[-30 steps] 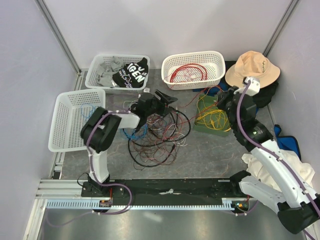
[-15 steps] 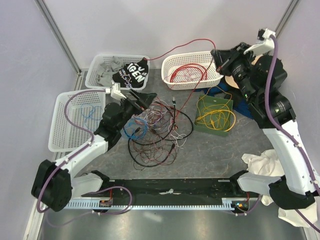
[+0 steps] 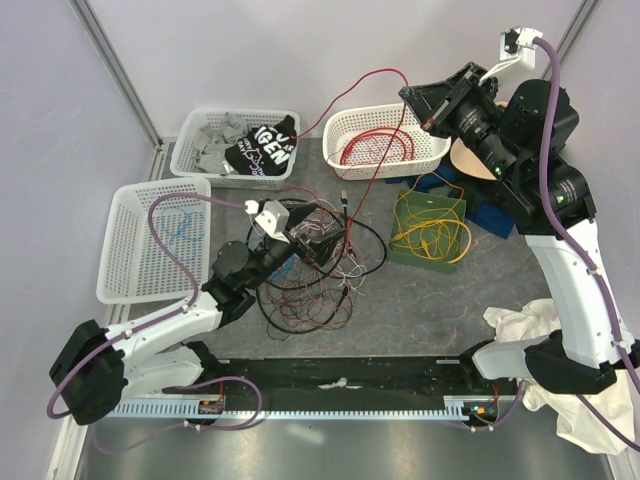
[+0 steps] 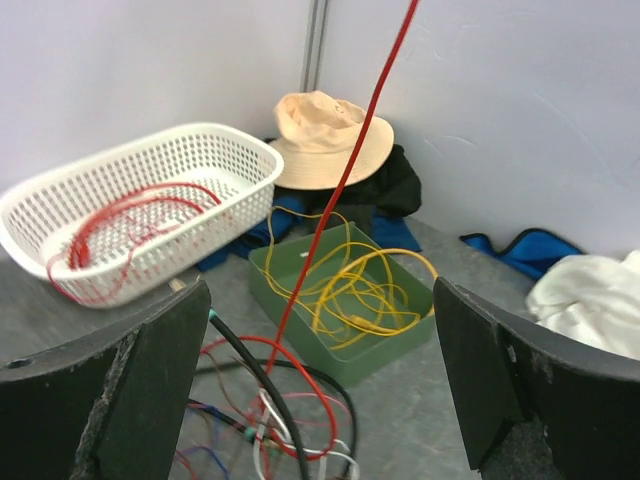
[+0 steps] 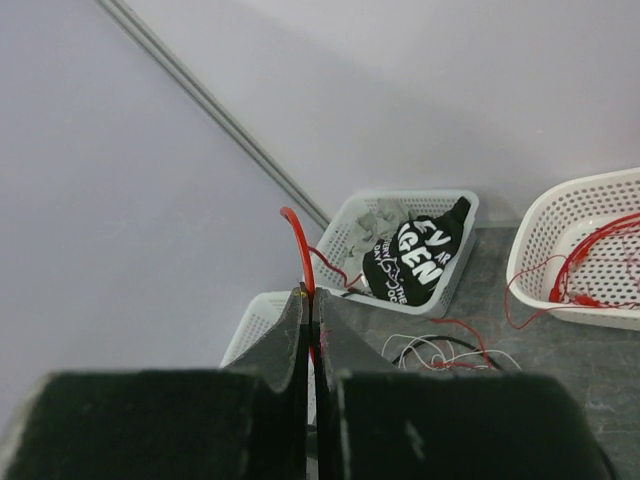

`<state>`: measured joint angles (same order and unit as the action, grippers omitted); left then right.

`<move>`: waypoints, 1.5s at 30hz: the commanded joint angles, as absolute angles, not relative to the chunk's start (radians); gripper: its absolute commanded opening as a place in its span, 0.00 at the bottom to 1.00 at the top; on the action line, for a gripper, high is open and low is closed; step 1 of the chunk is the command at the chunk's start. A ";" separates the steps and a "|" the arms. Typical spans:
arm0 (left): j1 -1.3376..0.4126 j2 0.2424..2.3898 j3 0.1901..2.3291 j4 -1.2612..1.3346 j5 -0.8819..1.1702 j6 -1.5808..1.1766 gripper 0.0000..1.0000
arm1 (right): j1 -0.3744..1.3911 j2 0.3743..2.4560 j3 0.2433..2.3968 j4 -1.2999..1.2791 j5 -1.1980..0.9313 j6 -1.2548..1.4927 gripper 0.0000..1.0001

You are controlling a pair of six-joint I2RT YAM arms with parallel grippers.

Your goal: Untangle the cables

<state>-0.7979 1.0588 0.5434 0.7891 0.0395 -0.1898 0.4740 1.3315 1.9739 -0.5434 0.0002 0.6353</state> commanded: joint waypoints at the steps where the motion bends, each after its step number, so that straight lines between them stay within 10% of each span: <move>1: -0.811 1.144 0.543 0.996 0.084 0.067 1.00 | 0.474 1.328 2.028 -0.538 -0.064 0.673 0.00; 18: -0.804 1.566 0.821 1.092 0.161 0.146 0.87 | 0.492 1.264 1.939 -0.554 -0.075 0.672 0.00; 21: -0.804 1.597 0.894 1.013 0.192 0.160 0.68 | 0.492 1.255 1.933 -0.555 -0.075 0.669 0.00; 26: -0.792 1.531 0.933 0.902 0.115 0.167 0.02 | 0.494 1.187 1.925 -0.572 -0.008 0.626 0.00; 34: -0.793 1.210 1.293 0.368 -0.109 0.008 0.02 | 0.499 0.956 1.665 -0.532 0.169 0.535 0.00; 45: -0.793 1.402 2.073 -0.018 -0.003 -0.161 0.02 | 0.499 0.807 1.215 -0.298 -0.077 0.580 0.00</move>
